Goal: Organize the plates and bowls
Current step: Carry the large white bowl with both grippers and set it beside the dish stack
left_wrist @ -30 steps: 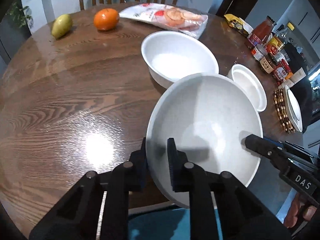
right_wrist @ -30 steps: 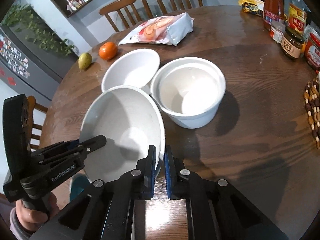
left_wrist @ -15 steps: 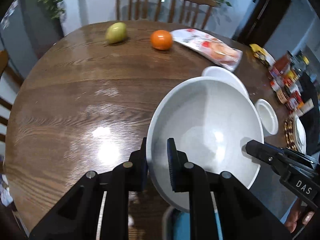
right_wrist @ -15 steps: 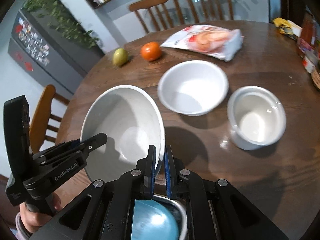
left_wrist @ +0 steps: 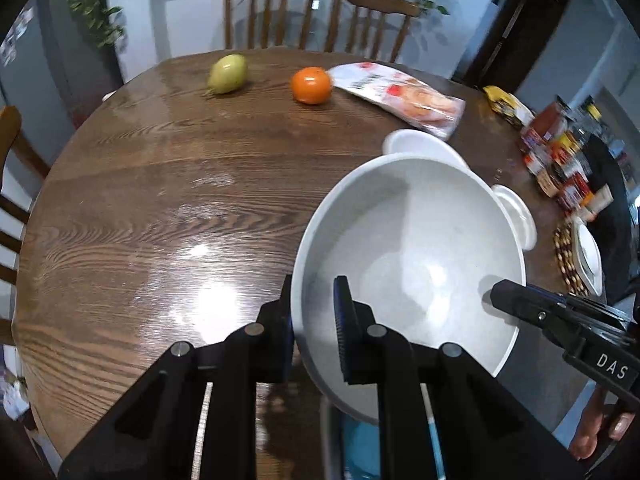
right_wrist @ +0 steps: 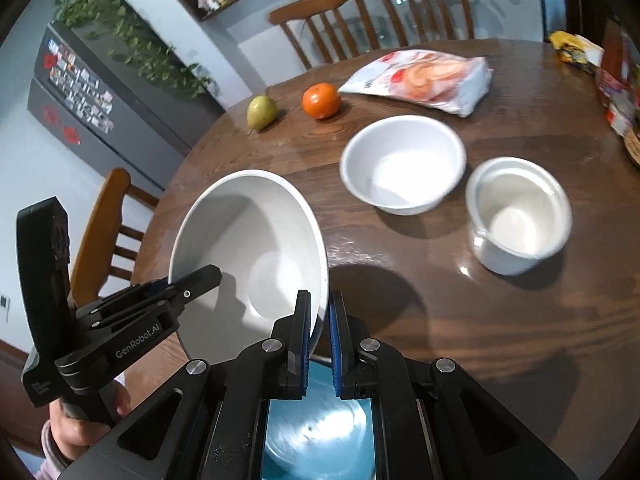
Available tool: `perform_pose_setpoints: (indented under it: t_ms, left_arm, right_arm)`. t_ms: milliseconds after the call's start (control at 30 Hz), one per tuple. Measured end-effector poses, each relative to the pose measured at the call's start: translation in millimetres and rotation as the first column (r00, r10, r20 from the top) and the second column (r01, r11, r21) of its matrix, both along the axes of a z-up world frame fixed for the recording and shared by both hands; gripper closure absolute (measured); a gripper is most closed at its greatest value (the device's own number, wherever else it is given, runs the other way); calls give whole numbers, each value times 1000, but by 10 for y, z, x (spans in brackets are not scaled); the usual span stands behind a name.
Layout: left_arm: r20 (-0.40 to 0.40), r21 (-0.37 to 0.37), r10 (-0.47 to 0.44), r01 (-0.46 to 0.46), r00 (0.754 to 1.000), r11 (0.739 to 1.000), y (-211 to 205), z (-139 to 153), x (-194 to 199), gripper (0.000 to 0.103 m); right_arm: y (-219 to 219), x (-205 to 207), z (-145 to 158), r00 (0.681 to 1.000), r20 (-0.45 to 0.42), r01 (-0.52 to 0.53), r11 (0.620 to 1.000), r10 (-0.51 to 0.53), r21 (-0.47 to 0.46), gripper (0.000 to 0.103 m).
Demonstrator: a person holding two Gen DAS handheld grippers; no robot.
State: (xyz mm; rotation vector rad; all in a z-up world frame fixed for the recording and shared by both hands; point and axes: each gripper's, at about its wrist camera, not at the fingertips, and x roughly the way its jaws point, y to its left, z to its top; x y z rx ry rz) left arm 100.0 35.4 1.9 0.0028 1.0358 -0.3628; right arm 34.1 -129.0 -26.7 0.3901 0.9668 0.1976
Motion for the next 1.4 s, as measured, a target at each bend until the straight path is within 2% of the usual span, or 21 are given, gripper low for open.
perform_pose_setpoints:
  t_ms: [133, 267, 367, 533, 667, 867, 1000, 1067, 1133, 1267, 1333, 1400]
  left_arm:
    - [10, -11, -92, 92, 996, 996, -360, 48, -153, 90]
    - [4, -13, -192, 192, 981, 981, -814, 40, -303, 90]
    - [-15, -12, -263, 263, 965, 965, -1138, -22, -438, 90]
    - [-90, -7, -356, 357, 930, 934, -1560, -254, -642, 90]
    - [-145, 17, -376, 382, 915, 924, -1747, -461, -737, 89]
    - [-151, 69, -348, 361, 925, 930, -1880, -604, -685, 89]
    - [-137, 94, -339, 353, 931, 931, -1949, -617, -670, 86]
    - [-131, 98, -337, 350, 932, 931, -1925, -596, -678, 73]
    - [-104, 99, -331, 341, 938, 935, -1888, -535, -686, 39]
    - [-33, 109, -319, 321, 947, 941, -1812, -368, -704, 34]
    - [-6, 101, -307, 306, 952, 947, -1764, -281, -709, 24]
    - [29, 104, -293, 289, 956, 952, -1710, -190, -724, 19]
  right_arm:
    - [-284, -268, 23, 998, 2, 64, 998, -64, -8, 93]
    - [-627, -548, 37, 990, -10, 141, 989, -141, -31, 93]
    - [-864, -762, 15, 981, -27, 192, 979, -194, -62, 93]
    - [-1242, -1042, -184, 959, -114, 254, 965, -260, -64, 93]
    - [-1404, -1142, -366, 944, -165, 281, 958, -287, -59, 93]
    - [-1477, -1070, -523, 937, -171, 300, 952, -305, -55, 93]
    - [-1482, -1001, -520, 940, -155, 293, 952, -304, -93, 93]
    - [-1483, -982, -524, 937, -162, 291, 949, -308, -123, 92]
    - [-1502, -998, -504, 937, -160, 291, 946, -312, -139, 87]
    - [-1587, -1076, -376, 938, -112, 315, 941, -329, -120, 78]
    - [-1638, -1125, -280, 936, -82, 333, 937, -342, -105, 73]
    - [-1659, -1146, -200, 935, -60, 344, 934, -350, -93, 68]
